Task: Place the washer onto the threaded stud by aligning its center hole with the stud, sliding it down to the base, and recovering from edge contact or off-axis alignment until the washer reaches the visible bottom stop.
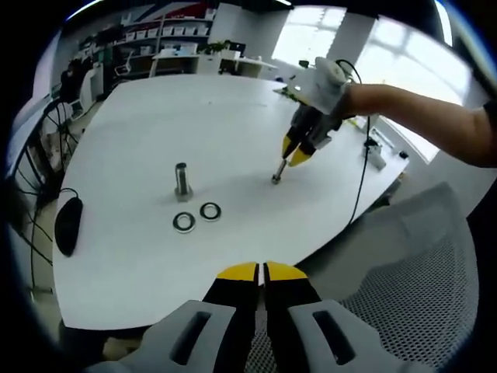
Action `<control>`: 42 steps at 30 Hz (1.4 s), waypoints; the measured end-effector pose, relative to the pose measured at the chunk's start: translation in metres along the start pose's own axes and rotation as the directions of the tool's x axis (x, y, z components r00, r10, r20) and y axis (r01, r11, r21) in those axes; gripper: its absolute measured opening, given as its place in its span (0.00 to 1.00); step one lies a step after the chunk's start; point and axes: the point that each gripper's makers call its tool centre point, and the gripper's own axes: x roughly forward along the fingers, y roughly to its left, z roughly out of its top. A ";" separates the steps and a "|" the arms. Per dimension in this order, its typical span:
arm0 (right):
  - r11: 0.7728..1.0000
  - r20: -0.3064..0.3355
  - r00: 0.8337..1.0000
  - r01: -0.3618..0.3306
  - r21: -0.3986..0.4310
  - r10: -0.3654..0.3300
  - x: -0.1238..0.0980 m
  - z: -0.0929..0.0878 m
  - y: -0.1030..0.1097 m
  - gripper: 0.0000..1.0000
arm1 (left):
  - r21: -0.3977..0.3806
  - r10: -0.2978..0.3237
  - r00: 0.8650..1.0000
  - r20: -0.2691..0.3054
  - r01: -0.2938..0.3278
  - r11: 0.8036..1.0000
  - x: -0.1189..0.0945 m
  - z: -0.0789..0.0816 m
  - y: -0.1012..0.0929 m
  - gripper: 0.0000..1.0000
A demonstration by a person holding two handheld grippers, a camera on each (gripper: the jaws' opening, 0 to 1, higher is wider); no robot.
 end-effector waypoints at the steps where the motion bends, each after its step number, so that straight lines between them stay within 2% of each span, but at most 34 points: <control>1: 1.000 0.000 1.000 0.000 -0.001 0.000 0.000 0.001 0.000 0.13 | -0.001 0.000 1.000 0.001 0.000 1.000 0.000 0.000 0.000 0.00; 25: 1.000 -0.002 1.000 -0.005 -0.006 0.005 -0.001 0.003 0.003 0.13 | 0.000 -0.003 1.000 -0.002 0.003 1.000 0.000 0.000 0.000 0.00; 30: 1.000 0.002 1.000 0.005 -0.010 -0.005 -0.008 0.004 0.003 0.13 | -0.003 -0.003 1.000 0.001 0.003 1.000 0.000 0.000 0.001 0.00; 36: 0.999 0.027 0.999 0.026 -0.020 -0.026 -0.024 0.012 0.001 0.13 | -0.002 -0.004 1.000 0.000 0.004 1.000 0.000 0.000 0.001 0.00; 42: 0.999 0.027 1.000 0.012 -0.038 -0.011 -0.017 0.019 0.006 0.13 | 0.000 -0.004 1.000 -0.001 0.004 1.000 -0.001 -0.001 0.001 0.00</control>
